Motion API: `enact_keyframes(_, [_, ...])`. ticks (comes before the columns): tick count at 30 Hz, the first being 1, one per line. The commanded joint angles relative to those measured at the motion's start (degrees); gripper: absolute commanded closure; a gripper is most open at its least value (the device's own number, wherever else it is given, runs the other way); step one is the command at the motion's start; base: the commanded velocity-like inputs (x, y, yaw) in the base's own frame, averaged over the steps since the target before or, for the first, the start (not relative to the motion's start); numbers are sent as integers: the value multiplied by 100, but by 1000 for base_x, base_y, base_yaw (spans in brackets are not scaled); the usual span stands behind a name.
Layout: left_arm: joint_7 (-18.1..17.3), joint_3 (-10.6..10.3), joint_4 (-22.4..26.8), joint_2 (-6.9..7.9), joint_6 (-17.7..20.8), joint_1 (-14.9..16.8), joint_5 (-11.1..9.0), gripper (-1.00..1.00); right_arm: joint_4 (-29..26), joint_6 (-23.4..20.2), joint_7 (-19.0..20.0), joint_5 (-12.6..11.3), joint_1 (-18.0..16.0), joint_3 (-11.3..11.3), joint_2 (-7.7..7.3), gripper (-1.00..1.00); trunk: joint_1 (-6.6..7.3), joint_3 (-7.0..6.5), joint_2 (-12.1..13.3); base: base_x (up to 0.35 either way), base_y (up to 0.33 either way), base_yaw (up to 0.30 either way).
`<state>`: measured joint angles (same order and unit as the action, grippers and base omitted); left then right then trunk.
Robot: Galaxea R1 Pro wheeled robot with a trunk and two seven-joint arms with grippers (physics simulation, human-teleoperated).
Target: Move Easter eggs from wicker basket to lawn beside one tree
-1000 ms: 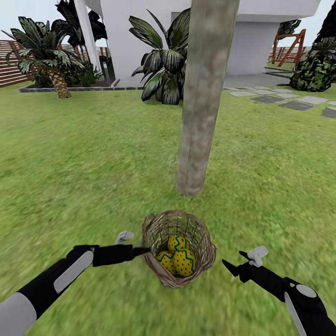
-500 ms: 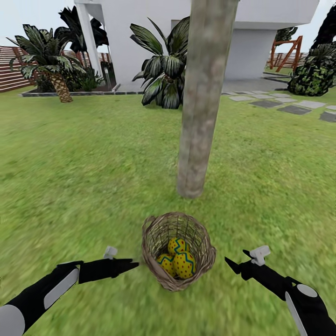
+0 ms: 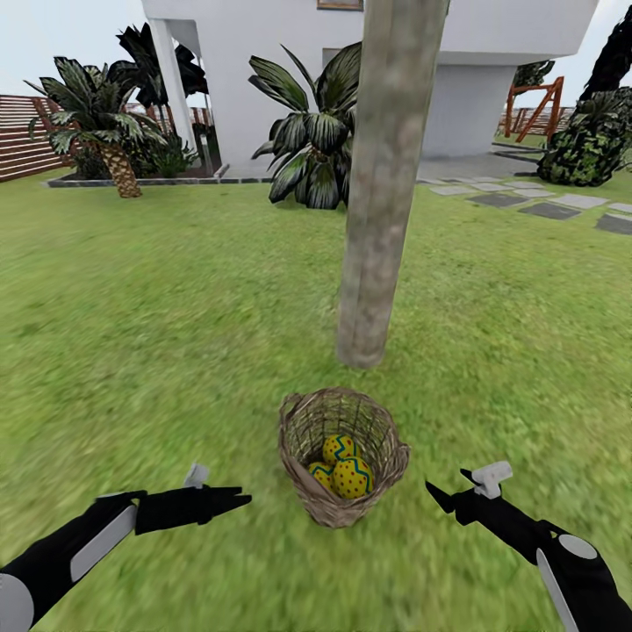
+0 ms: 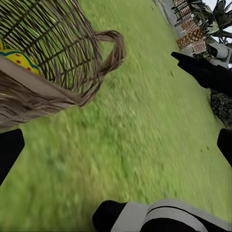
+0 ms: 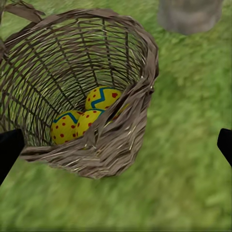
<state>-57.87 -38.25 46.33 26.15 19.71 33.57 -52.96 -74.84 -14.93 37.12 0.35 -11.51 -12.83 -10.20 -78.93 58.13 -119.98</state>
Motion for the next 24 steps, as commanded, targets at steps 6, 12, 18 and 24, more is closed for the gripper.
enact_keyframes(6, [30,10,-13,-25,23,0,-32,-100,-164,-297,-66,7,0,0,-4,-100,0,-1,0,-3,6,0])
enact_keyframes(12, [137,19,-35,-33,43,0,-36,-100,-472,-1688,-76,4,-93,21,-312,-100,0,-1,0,0,150,0])
enact_keyframes(18, [148,19,-36,-38,42,0,-38,-100,-509,-2297,-54,-2,-257,25,-633,-100,0,-1,0,0,19,0])
enact_keyframes(24, [161,19,-81,-51,26,0,-34,-100,-512,-2917,25,-9,-713,97,-834,-100,0,-1,0,0,0,0])
